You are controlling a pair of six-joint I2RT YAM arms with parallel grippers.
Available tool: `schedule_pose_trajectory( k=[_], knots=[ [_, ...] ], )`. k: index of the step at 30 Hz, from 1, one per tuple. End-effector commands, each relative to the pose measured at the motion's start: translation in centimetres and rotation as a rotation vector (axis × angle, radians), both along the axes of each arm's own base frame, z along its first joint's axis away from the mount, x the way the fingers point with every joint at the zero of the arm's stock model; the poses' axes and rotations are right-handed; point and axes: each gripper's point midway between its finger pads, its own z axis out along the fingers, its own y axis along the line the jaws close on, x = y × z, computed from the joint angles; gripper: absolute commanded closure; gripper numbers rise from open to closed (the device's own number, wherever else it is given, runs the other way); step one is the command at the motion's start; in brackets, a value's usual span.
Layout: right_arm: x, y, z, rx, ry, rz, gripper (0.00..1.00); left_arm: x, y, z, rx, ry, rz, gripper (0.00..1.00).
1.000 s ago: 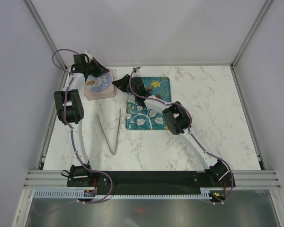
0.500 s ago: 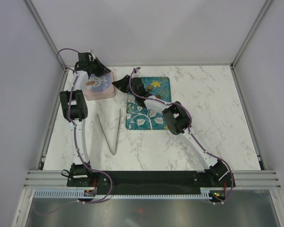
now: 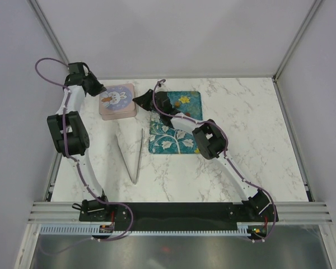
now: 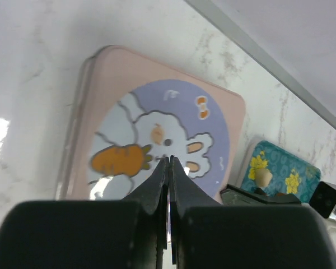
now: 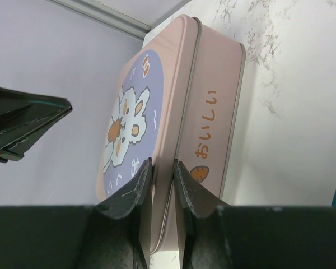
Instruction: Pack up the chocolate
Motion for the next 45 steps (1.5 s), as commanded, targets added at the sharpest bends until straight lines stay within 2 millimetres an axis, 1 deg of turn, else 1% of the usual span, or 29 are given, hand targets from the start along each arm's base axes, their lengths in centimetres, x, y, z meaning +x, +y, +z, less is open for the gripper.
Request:
schedule_pose_trajectory(
  k=[1,5,9,14,15,16,18,19,21,22,23,24,25,26,27,28,29,30,31,33,35,36,37,38,39,40,42,43,45],
  knots=[
    [-2.6,0.3,-4.4,-0.111,0.11,0.061,0.75,-2.5,4.3,-1.7,0.139,0.068,0.106,0.98],
    [-3.0,0.4,-4.6,-0.115,0.115,0.073,0.75,-3.7,5.2,-5.6,0.163,0.165,0.142,0.98],
    [-3.1,0.4,-3.7,-0.121,0.099,0.084,0.75,-3.4,4.8,-7.6,0.13,0.211,0.113,0.98],
    [-2.7,-0.1,-0.6,-0.134,0.048,0.097,0.7,-2.9,4.9,-4.4,0.135,0.17,0.108,0.98],
    [-2.4,-0.5,0.0,-0.135,0.045,0.095,0.68,-2.7,4.9,-2.3,0.14,0.132,0.106,0.98],
    [-2.2,-0.8,0.5,-0.135,0.044,0.092,0.59,-2.7,4.7,-1.3,0.134,0.111,0.1,0.98],
    [-1.6,-1.8,3.7,-0.121,0.005,0.079,0.5,-3.0,3.4,2.2,0.117,0.046,0.071,0.98],
    [-1.6,-2.4,5.7,-0.118,-0.01,0.076,0.35,-3.3,2.6,3.0,0.116,0.033,0.051,0.98],
    [-1.4,-3.5,7.9,-0.135,-0.049,0.073,0.24,-4.4,1.3,3.9,0.096,0.026,0.019,0.96],
    [-1.6,-4.1,8.1,-0.151,-0.048,0.073,0.17,-5.0,0.6,6.2,0.091,-0.019,0.0,0.94],
    [-1.9,-4.8,11.2,-0.145,-0.082,0.068,0.14,-5.5,-0.8,6.9,0.092,-0.033,-0.038,0.88],
    [-2.4,-5.8,10.7,-0.176,-0.069,0.067,0.12,-6.5,-2.0,6.8,0.078,-0.029,-0.076,0.84],
    [-3.2,-6.7,14.1,-0.179,-0.116,0.068,0.09,-7.5,-3.5,8.9,0.084,-0.072,-0.113,0.79],
    [-3.9,-7.2,15.1,-0.195,-0.135,0.078,0.02,-8.4,-4.5,9.9,0.079,-0.093,-0.142,0.67],
    [-5.0,-8.1,13.9,-0.239,-0.114,0.086,0.02,-9.5,-5.5,9.6,0.064,-0.09,-0.168,0.59],
    [-6.3,-9.4,17.4,-0.257,-0.166,0.081,0.02,-10.9,-6.7,12.3,0.065,-0.154,-0.199,0.52],
    [-7.2,-10.2,18.0,-0.277,-0.168,0.077,0.02,-11.8,-7.5,13.1,0.058,-0.177,-0.22,0.41],
    [-8.3,-11.2,16.8,-0.317,-0.139,0.085,0.02,-13.1,-8.7,12.6,0.028,-0.173,-0.26,0.36],
    [-10.0,-12.5,19.0,-0.349,-0.155,0.084,0.02,-15.1,-10.8,14.8,-0.002,-0.251,-0.335,0.01],
    [-12.1,-14.6,17.9,-0.412,-0.103,0.084,0.02,-17.2,-12.7,17.0,-0.007,-0.324,-0.415,0.0],
    [-14.8,-17.2,20.0,-0.449,-0.104,0.064,0.02,-20.5,-15.7,19.9,-0.009,-0.435,-0.566,0.0],
    [-15.7,-18.7,18.5,-0.491,-0.069,0.036,0.02,-21.5,-16.4,19.9,-0.01,-0.453,-0.611,0.0],
    [-17.3,-20.5,20.7,-0.491,-0.09,0.004,0.02,-22.4,-16.9,20.3,-0.007,-0.469,-0.634,0.0],
    [-18.1,-21.6,20.9,-0.504,-0.094,-0.018,0.02,-23.1,-17.1,20.9,-0.009,-0.493,-0.642,0.0],
    [-18.8,-23.3,19.4,-0.546,-0.07,-0.062,0.02,-24.9,-17.7,21.6,-0.024,-0.529,-0.68,0.0],
    [-20.3,-24.9,21.5,-0.532,-0.106,-0.097,0.02,-25.8,-18.1,22.1,-0.035,-0.554,-0.703,0.0],
    [-21.8,-26.9,20.5,-0.563,-0.103,-0.125,0.02,-27.7,-18.4,22.6,-0.052,-0.598,-0.713,0.0],
    [-22.8,-28.2,21.8,-0.553,-0.127,-0.157,0.02,-28.3,-18.6,22.6,-0.057,-0.606,-0.721,0.0],
    [-24.0,-29.4,21.1,-0.578,-0.124,-0.167,0.02,-29.6,-18.7,22.1,-0.064,-0.614,-0.73,0.0]
  ],
)
